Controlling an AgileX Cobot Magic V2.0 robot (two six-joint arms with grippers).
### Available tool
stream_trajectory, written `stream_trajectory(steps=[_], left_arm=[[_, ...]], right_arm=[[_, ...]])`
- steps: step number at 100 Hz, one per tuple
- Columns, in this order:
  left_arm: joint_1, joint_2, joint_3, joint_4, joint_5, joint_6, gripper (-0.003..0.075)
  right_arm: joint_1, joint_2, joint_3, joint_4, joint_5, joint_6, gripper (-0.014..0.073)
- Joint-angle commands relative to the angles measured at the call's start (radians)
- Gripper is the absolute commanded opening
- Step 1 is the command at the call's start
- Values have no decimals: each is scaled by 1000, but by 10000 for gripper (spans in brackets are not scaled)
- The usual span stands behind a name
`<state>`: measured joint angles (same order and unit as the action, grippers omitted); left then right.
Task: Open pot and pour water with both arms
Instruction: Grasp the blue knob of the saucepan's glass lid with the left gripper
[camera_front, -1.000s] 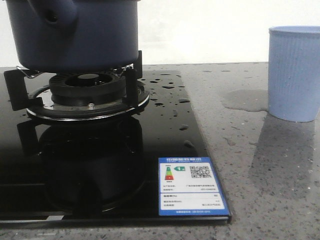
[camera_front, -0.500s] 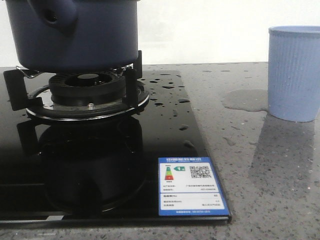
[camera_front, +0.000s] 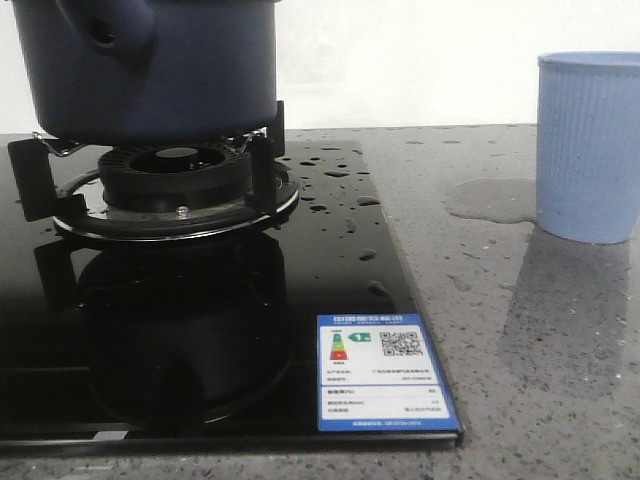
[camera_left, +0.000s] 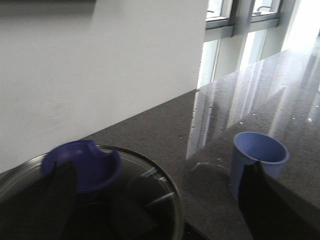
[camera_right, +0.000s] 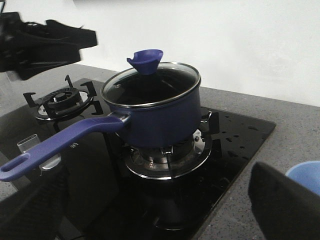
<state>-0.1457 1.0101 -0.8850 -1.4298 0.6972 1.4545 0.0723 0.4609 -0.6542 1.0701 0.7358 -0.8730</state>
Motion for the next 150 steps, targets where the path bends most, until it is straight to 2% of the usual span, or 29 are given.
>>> stream_trajectory(steps=[1,17,34,48,59,75,85,97,112,121,133,150], left_arm=[[-7,48,-68,-58,-35,13,587],[-7,148,-112,-55,-6,44,588],[-7,236,-126,-69,1,184,589],[-7,294,-126,-84,18,188,589],[-7,325,-126,-146,23,224,589],[-7,351,-128,-295,74,348,588],[-8,364,-128,-310,81,370,580],[-8,376,-128,-318,89,370,501],[-8,376,-128,-376,127,370,340],[-5,372,-130,-405,150,370,270],[-5,342,-130,-410,167,370,262],[-5,260,-130,-410,167,370,262]], right_arm=[[-2,15,-35,60,-29,-14,645],[-2,15,-35,64,-27,-14,645],[-2,15,-35,64,-27,-14,645],[-2,15,-35,64,-27,-14,645],[-2,15,-35,64,-31,-15,645],[-2,15,-35,64,-47,-19,645],[-2,15,-35,64,-71,-19,645],[-2,15,-35,37,-128,-44,645],[-2,20,-31,-129,-275,-46,645],[-2,30,-15,-170,-362,-46,645],[-2,56,16,-195,-434,-46,645],[-2,94,91,-188,-439,-46,645]])
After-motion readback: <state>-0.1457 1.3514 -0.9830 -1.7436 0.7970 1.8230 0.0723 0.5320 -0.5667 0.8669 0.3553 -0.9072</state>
